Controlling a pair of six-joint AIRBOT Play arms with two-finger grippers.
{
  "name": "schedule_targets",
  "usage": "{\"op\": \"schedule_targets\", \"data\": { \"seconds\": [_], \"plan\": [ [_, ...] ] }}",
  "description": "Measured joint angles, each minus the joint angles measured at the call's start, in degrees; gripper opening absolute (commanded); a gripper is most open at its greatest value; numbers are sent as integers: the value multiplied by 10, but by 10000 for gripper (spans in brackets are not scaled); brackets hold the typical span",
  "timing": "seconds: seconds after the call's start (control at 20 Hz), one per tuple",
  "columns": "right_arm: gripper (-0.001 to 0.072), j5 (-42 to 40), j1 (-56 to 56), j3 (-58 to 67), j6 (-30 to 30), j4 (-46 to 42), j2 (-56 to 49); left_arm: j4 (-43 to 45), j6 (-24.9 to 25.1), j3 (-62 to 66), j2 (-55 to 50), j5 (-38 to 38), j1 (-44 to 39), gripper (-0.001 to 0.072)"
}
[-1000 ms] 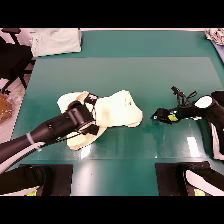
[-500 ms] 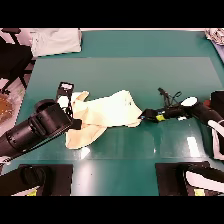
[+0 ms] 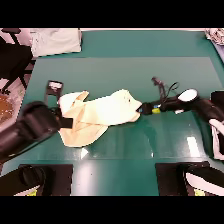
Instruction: Fold the shirts.
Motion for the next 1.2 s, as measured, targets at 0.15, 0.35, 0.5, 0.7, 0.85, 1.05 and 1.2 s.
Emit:
{"op": "schedule_targets", "data": {
  "seconds": [0.15,0.35,0.5,0.7,0.85,1.05,1.2],
  "plan": [
    [11,50,-43,54,32,-11,55,-22,30,30,62,50,78,23],
    [10,124,-97,153,56,-14,121,-61,88,135,99,93,188,24],
    [10,167,-141,252,72,-40,188,-77,116,257,108,96,221,23],
    [12,196,-182,402,78,-58,275,-136,136,426,136,97,236,21],
    [11,162,-194,503,68,-63,319,-210,136,515,160,126,240,21],
    [11,138,-200,543,157,-134,291,-189,130,480,150,107,241,24],
    [11,167,-198,485,254,-161,215,-129,127,365,103,157,242,23]
  ]
}}
